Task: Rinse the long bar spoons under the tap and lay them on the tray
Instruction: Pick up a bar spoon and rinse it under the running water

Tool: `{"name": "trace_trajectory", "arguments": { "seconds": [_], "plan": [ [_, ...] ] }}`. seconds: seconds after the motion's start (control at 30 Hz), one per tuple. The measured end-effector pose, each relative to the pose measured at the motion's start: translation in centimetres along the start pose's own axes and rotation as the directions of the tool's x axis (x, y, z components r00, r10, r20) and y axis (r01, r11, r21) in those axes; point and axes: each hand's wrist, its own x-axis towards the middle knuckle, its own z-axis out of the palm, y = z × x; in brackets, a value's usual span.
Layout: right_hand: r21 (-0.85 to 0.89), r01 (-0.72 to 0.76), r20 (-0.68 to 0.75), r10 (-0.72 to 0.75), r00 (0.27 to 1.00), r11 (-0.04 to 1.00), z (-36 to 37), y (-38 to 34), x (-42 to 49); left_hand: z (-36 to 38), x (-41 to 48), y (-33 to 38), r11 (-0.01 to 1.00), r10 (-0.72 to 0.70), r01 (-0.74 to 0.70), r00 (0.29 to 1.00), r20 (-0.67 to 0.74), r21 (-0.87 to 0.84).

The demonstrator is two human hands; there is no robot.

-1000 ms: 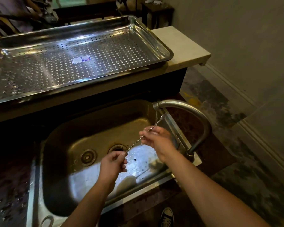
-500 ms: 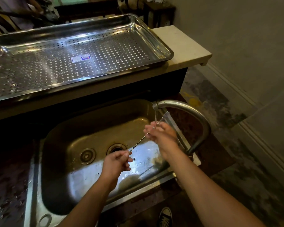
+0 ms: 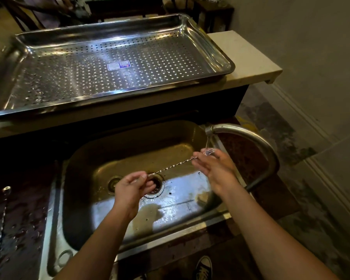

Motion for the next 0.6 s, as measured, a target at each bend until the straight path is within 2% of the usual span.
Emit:
{"name": "trace_trajectory", "arguments": {
  "seconds": [0.07,0.13,0.2,0.23,0.3,0.4,0.43,0.5,0.57,0.6],
  "plan": [
    [-0.147,0.004,0.052,0.004,0.999,0.989,0.0,-0.2,-0.5,-0.5,0.5,0.5,0.993,-0.032,0.024,0.997,-0.073,-0.117],
    [-0.423,0.021,0.132,0.039,0.99,0.906,0.0,-0.1,-1.1,-1.2,0.9,1.1,0.977,-0.073,0.042,0.987,-0.141,-0.208],
    [-0.749,0.094,0.226,0.119,0.967,0.656,0.4,0.9,-1.7,-2.0,0.9,1.4,0.963,-0.102,0.051,0.978,-0.182,-0.263],
    [-0.844,0.149,0.267,0.164,0.95,0.514,0.8,1.9,-2.1,-2.4,0.8,1.4,0.957,-0.111,0.052,0.974,-0.198,-0.284],
    [-0.908,0.272,0.353,0.234,0.906,0.317,2.1,4.3,-2.7,-3.0,0.5,1.4,0.938,-0.122,0.036,0.965,-0.232,-0.344],
    [-0.915,0.369,0.402,0.284,0.871,0.164,4.3,7.6,-3.4,-4.1,0.5,1.4,0.896,-0.134,0.003,0.955,-0.263,-0.445],
    [-0.916,0.378,0.401,0.28,0.872,0.133,5.1,8.5,-3.4,-4.5,0.3,1.3,0.895,-0.137,0.01,0.958,-0.253,-0.445],
    [-0.923,0.336,0.377,0.28,0.883,0.185,6.4,10.1,-3.4,-5.1,-0.4,0.8,0.941,-0.147,0.077,0.97,-0.194,-0.328],
    [-0.924,0.247,0.334,0.304,0.892,0.291,8.2,12.1,-3.3,-6.4,-1.5,0.2,0.984,-0.178,0.176,0.973,-0.147,-0.03],
    [-0.923,0.21,0.314,0.315,0.896,0.323,9.2,13.0,-3.2,-7.1,-2.2,0.1,0.971,-0.187,0.203,0.974,-0.13,0.129]
  ]
}}
